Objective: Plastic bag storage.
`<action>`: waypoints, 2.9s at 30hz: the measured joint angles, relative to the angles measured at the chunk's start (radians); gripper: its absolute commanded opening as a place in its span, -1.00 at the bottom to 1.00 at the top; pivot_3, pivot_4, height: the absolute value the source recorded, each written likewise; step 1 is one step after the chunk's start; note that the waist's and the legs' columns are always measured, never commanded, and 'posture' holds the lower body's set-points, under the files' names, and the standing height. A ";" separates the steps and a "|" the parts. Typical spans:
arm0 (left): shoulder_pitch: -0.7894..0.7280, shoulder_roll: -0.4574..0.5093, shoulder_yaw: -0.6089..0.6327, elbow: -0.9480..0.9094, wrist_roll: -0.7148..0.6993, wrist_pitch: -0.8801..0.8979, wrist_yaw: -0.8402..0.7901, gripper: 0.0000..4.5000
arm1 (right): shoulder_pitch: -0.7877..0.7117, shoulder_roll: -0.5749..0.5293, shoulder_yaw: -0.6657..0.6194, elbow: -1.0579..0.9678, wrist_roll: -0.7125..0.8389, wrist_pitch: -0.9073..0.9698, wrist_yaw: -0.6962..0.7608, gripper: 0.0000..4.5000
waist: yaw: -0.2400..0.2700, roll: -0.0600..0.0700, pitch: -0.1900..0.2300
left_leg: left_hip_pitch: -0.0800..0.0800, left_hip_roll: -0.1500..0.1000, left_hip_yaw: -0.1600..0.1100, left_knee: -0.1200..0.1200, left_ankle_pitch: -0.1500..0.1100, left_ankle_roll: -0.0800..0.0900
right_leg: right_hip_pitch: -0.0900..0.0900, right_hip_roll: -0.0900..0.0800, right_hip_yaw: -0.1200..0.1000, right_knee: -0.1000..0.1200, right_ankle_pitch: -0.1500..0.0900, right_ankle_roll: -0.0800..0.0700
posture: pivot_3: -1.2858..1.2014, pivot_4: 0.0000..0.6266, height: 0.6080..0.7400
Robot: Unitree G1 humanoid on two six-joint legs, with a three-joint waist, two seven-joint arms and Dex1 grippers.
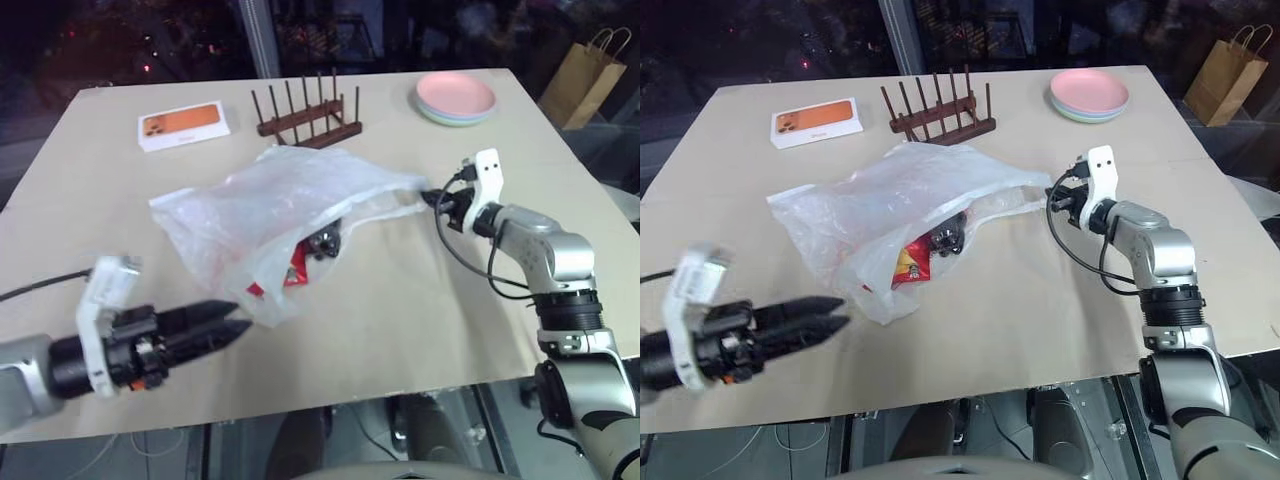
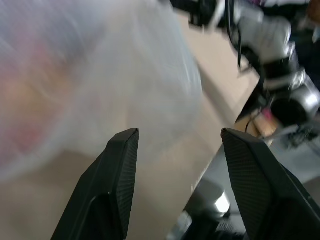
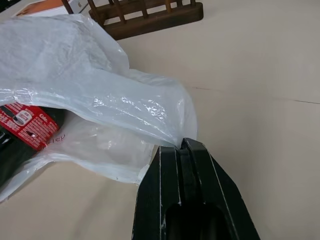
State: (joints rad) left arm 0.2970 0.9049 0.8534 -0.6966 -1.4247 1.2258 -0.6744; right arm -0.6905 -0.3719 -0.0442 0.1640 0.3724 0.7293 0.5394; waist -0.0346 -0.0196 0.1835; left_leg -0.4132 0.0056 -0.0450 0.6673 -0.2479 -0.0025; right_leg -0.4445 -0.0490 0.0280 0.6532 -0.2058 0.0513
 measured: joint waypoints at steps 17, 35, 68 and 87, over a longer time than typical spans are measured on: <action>-0.230 -0.289 -0.519 -0.035 0.266 -0.245 0.337 -0.36 | 0.012 0.020 0.007 -0.228 0.036 0.158 -0.048 -1.00 | -0.003 0.000 -0.002 | 0.001 0.000 0.001 0.002 0.000 0.000 | 0.000 0.001 0.002 0.004 0.000 0.000 | 0.03 -0.52 1.00; -0.650 -0.335 -0.378 0.309 -0.509 -0.451 0.624 -0.98 | -0.111 0.066 -0.153 -0.213 0.202 0.231 -0.070 -1.00 | 0.010 -0.001 -0.001 | 0.000 0.000 -0.003 0.006 0.000 0.000 | 0.002 0.001 -0.002 0.005 0.001 0.000 | 0.03 -0.52 1.00; -0.755 -0.180 -0.995 0.237 0.403 -0.351 0.174 0.75 | -0.424 -0.029 -0.306 -0.050 0.425 0.299 -0.239 -1.00 | 0.006 0.004 0.000 | 0.000 0.000 0.004 0.002 -0.002 0.004 | 0.001 0.001 0.003 -0.001 0.001 -0.001 | 0.03 -0.52 1.00; -1.051 -0.581 -1.434 0.774 1.283 -0.987 -0.152 0.75 | -0.266 -0.058 -0.313 -0.113 0.414 0.312 -0.294 -1.00 | 0.000 0.004 0.000 | -0.001 0.001 0.008 0.001 -0.003 0.006 | -0.002 0.001 0.007 0.001 0.001 0.000 | 0.03 -0.52 1.00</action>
State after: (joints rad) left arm -0.7538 0.3240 -0.5803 0.0773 -0.1414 0.2391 -0.8260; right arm -0.9563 -0.4301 -0.3571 0.0512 0.7868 1.0414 0.2457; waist -0.0346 -0.0157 0.1834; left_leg -0.4141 0.0062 -0.0367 0.6687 -0.2507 0.0033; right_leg -0.4464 -0.0475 0.0351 0.6537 -0.2045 0.0512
